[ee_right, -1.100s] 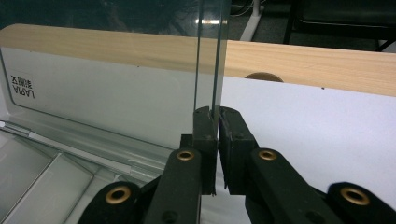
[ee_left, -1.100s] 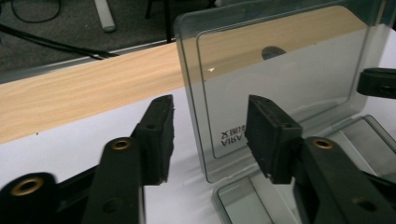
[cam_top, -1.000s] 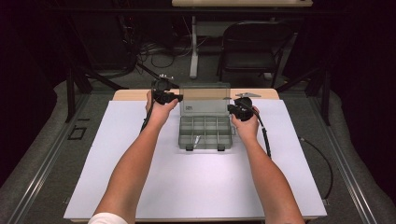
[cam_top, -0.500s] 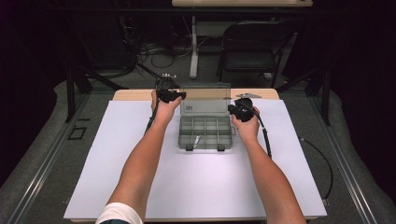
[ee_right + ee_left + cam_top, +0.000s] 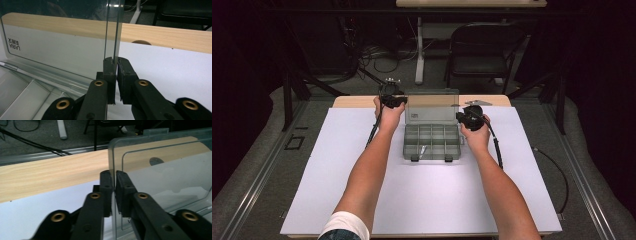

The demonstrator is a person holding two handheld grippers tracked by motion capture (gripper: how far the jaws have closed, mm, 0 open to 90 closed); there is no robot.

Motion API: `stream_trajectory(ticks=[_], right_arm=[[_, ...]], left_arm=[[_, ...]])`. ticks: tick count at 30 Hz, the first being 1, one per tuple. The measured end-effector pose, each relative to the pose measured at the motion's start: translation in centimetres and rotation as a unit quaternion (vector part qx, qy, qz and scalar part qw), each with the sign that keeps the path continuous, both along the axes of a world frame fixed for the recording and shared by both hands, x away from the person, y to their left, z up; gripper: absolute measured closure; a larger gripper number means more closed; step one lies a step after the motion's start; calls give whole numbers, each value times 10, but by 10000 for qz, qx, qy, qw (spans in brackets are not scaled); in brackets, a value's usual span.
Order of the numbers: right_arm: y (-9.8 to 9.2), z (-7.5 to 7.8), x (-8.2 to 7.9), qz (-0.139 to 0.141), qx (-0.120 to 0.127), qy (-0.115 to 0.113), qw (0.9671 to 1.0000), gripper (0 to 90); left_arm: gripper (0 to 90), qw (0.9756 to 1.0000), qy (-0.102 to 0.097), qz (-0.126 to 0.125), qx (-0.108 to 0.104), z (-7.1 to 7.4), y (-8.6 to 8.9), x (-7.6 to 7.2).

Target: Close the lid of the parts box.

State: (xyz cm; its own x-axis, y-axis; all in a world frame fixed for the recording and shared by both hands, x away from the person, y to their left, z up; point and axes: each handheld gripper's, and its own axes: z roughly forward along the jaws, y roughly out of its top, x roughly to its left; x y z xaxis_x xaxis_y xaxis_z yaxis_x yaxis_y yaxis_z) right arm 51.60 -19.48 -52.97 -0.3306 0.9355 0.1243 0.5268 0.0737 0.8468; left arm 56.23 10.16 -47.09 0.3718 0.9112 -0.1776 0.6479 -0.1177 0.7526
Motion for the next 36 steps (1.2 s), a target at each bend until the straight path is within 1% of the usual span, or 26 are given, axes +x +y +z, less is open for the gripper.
stream_trajectory(ticks=[1, 3, 8, 10, 14, 16, 19, 21, 22, 24, 25, 26, 28, 29, 30, 32, 34, 35, 36], right_arm=[[0, 0, 0, -10, -22, 17, 10000, 856], [0, -1, 0, -25, 22, 1, 10000, 856], [0, -1, 0, -27, -17, -28, 10000, 834], [1, 0, 0, -71, -20, -50, 10000, 786], [0, 3, -1, -84, -3, -99, 9999, 702], [-1, 5, -1, -123, -12, -107, 9999, 670], [-2, 11, -3, -188, -47, -170, 9997, 624], [-1, 14, -4, -218, -81, -181, 9996, 593], [1, 17, -5, -235, -148, -186, 9994, 579], [4, 22, -7, -251, -268, -291, 9989, 542], [6, 24, -8, -242, -344, -322, 9986, 543], [7, 26, -9, -204, -351, -325, 9986, 539], [9, 30, -10, -199, -451, -299, 9983, 533], [10, 32, -11, -179, -460, -253, 9985, 533], [11, 35, -11, -183, -522, -270, 9981, 533], [12, 40, -14, -218, -530, -248, 9980, 526], [13, 45, -15, -136, -489, -175, 9986, 558], [14, 49, -17, -80, -517, -173, 9985, 594], [14, 53, -18, -24, -456, -112, 9989, 630]], left_arm=[[854, 10000, 7, 7, -32, 0, 1, 0], [859, 10000, 1, 67, -65, 0, 0, -1], [867, 9998, -17, 156, -87, 0, -1, -3], [868, 9998, -29, 168, -63, 0, -2, -4], [870, 9997, -52, 197, -95, 0, -2, -6], [871, 9998, -54, 188, -56, 1, -2, -7], [871, 9997, -108, 228, -38, 0, -3, -8], [872, 9996, -114, 255, -52, 0, -4, -9], [873, 9995, -138, 279, -59, 0, -4, -10], [874, 9995, -156, 272, -26, 1, -4, -11], [874, 9995, -183, 273, -22, 0, -5, -12], [874, 9994, -194, 287, -20, 0, -5, -13], [874, 9993, -237, 286, 0, 0, -5, -15], [874, 9993, -237, 281, 11, 1, -5, -16], [874, 9993, -243, 275, 17, 2, -5, -17], [875, 9992, -272, 296, 10, 2, -5, -19], [875, 9991, -314, 295, 2, 2, -5, -22], [876, 9991, -323, 291, -8, 3, -5, -24], [877, 9990, -346, 289, -11, 3, -4, -25]])
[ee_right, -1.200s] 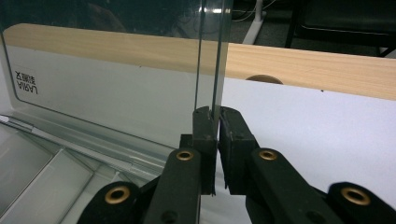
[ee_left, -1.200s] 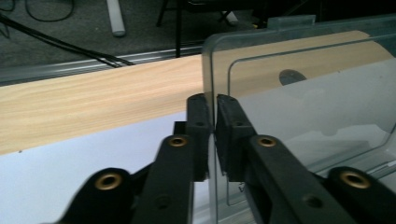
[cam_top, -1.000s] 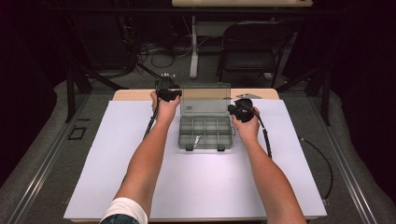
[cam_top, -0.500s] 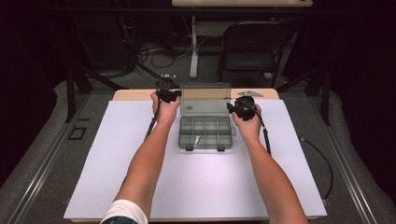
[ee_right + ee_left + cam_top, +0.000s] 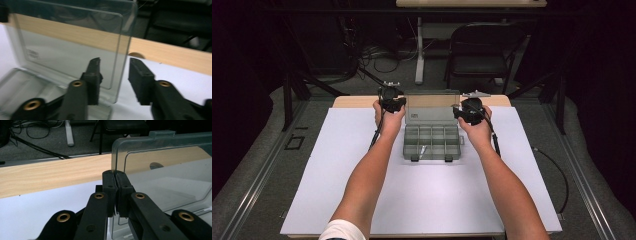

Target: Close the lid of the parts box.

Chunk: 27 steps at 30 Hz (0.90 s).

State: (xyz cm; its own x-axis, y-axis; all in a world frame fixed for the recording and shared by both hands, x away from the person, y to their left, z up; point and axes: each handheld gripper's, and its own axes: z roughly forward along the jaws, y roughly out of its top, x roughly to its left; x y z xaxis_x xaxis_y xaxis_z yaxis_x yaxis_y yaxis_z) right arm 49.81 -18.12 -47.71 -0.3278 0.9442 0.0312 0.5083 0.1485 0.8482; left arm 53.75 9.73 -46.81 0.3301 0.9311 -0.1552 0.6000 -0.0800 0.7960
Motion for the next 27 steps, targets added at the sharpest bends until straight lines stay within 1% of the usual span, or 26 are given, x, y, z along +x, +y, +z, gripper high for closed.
stream_trajectory(ticks=[1, 2, 3, 6, 8, 11, 15, 17, 19, 20, 23, 27], right_arm=[[0, 3, -1, 26, 59, 81, 9999, 666], [1, 7, -2, 45, -15, 121, 9999, 722], [1, 10, -3, 42, -117, 109, 9999, 759], [5, 22, -7, 45, -197, 111, 9997, 868], [7, 29, -10, 36, -223, 106, 9997, 899], [10, 40, -13, 42, -292, 96, 9995, 900], [14, 58, -15, -6, -284, 92, 9996, 900], [14, 67, -17, -1, -245, 39, 9997, 900], [14, 74, -17, -16, -211, 36, 9998, 900], [13, 77, -16, -42, -212, 15, 9998, 900], [13, 82, -13, -114, -177, 53, 9998, 900], [16, 84, -9, -179, -170, 70, 9997, 900]], left_arm=[[878, 10000, 2, 7, -8, 0, 0, -2], [878, 10000, -3, -20, -8, 1, 1, -4], [879, 10000, 16, -30, -4, 2, 1, -5], [880, 10000, -18, -50, 43, 4, 1, -10], [880, 10000, -39, -48, 48, 4, 1, -14], [882, 10000, -74, -39, 27, 4, 2, -20], [883, 10000, -87, -12, 48, 6, 1, -27], [883, 9999, -160, 29, 54, 4, 1, -32], [884, 9998, -188, 38, 36, 4, 1, -36], [885, 9998, -191, 46, 37, 4, 1, -38], [886, 9998, -184, 69, 39, 4, 0, -43], [887, 9997, -232, 50, 21, 2, 2, -51]])
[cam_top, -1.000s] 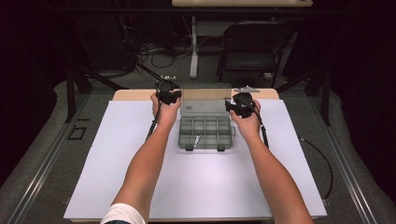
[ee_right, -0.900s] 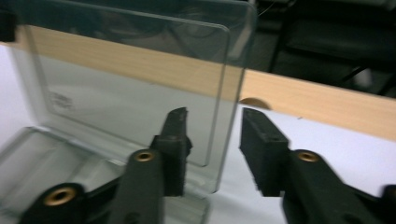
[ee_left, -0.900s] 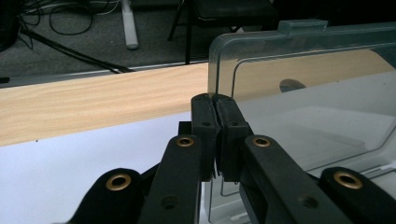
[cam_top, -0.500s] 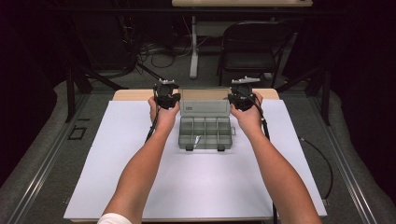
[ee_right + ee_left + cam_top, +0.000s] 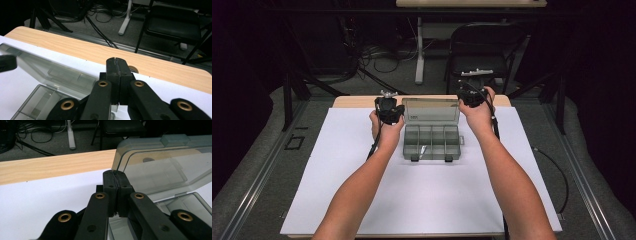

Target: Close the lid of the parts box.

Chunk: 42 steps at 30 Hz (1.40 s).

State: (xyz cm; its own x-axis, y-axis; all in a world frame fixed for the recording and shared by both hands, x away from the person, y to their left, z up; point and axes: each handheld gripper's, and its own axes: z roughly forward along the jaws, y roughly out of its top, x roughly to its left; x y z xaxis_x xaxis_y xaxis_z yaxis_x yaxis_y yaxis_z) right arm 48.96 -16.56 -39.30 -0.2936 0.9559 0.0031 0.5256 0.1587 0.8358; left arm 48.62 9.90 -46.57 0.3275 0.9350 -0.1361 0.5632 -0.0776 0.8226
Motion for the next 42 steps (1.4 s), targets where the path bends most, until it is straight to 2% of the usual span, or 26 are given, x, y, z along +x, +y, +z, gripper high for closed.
stream_trajectory(ticks=[8, 11, 20, 24, 27, 34, 37, 42], right_arm=[[6, -16, 12, -61, 28, 214, 9997, 900], [10, -23, 14, 6, -50, 319, 9995, 900], [15, -26, 12, 129, -51, 352, 9993, 900], [15, -27, 11, 159, -57, 378, 9991, 900], [16, -27, 9, 190, -47, 375, 9991, 900], [15, -28, 4, 261, -85, 349, 9990, 900], [14, -28, 2, 305, -56, 323, 9990, 900], [13, -32, -2, 375, -15, 325, 9988, 900]], left_arm=[[881, 9999, -49, -99, -1, -2, 2, -10], [869, 9999, -33, -167, 13, -3, 3, -13], [784, 9985, 80, -533, -118, 2, 11, -24], [742, 9981, 65, -606, 4, 5, 18, -33], [782, 9974, 92, -706, 94, 5, 24, -38], [894, 9962, 151, -852, -134, 13, 35, -44], [898, 9945, 194, -1000, -225, 13, 33, -45], [899, 9920, 254, -1221, -205, 8, 25, -43]])
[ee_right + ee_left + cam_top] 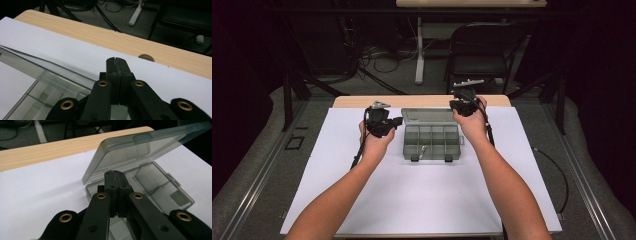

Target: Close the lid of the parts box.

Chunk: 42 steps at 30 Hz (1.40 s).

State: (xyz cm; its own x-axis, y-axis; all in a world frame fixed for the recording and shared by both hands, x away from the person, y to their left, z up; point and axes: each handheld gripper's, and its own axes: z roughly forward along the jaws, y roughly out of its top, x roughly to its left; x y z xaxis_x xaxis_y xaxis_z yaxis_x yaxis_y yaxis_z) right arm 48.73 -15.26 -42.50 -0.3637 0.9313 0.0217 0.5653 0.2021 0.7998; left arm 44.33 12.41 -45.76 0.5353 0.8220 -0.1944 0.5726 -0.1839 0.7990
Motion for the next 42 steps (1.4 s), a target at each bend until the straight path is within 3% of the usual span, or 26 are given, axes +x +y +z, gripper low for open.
stream_trajectory(ticks=[15, 24, 37, 42], right_arm=[[-1, -10, -25, 373, 88, 125, 9992, 900], [-2, -22, -44, 578, 187, 237, 9979, 900], [-9, -46, -56, 637, 397, 380, 9965, 900], [-7, -49, -58, 677, 367, 397, 9962, 900]], left_arm=[[900, 9994, 156, -305, 14, -7, -7, -5], [900, 9993, 160, -338, 61, -25, -8, -16], [900, 9992, 187, -364, -27, -50, -5, -28], [900, 9991, 176, -369, 71, -55, -5, -32]])
